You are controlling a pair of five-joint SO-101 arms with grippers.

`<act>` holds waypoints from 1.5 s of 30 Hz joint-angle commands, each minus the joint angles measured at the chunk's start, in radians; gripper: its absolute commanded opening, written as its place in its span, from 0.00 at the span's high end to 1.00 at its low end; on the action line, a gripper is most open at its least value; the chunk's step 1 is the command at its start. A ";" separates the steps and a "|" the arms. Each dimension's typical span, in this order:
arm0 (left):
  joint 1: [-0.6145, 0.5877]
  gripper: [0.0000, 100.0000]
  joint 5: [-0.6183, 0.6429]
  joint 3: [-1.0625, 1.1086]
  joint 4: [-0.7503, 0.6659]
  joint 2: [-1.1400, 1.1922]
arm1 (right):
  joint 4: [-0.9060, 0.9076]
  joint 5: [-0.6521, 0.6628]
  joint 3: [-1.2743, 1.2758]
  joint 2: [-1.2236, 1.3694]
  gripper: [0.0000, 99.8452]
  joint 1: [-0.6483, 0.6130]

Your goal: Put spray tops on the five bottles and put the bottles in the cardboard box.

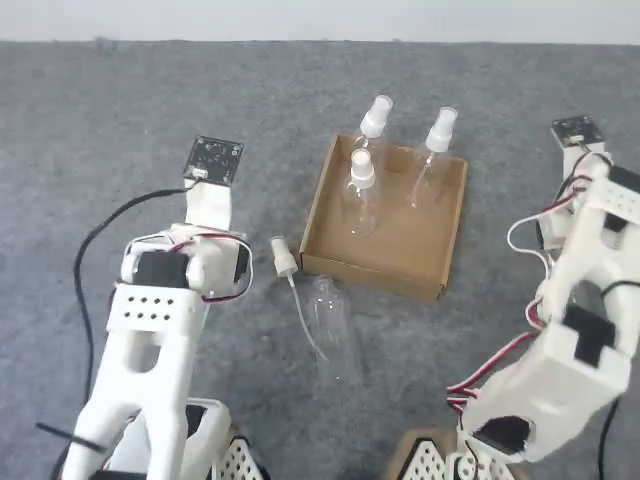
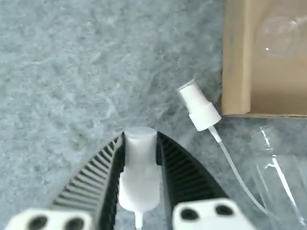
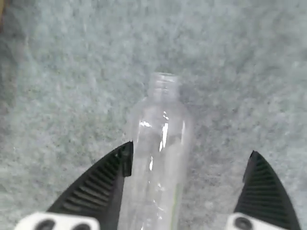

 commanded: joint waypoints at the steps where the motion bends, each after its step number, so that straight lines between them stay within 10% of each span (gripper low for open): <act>1: 0.003 0.99 0.012 -0.005 -0.026 -0.044 | 0.130 -0.009 -0.229 0.117 0.69 -0.044; 26: -0.002 0.99 0.020 0.024 -0.078 -0.049 | 0.414 -0.005 -0.468 -0.036 0.97 -0.074; 45: -0.149 0.99 0.020 -0.466 0.215 -0.092 | 0.248 -0.255 0.227 -0.905 0.97 -0.690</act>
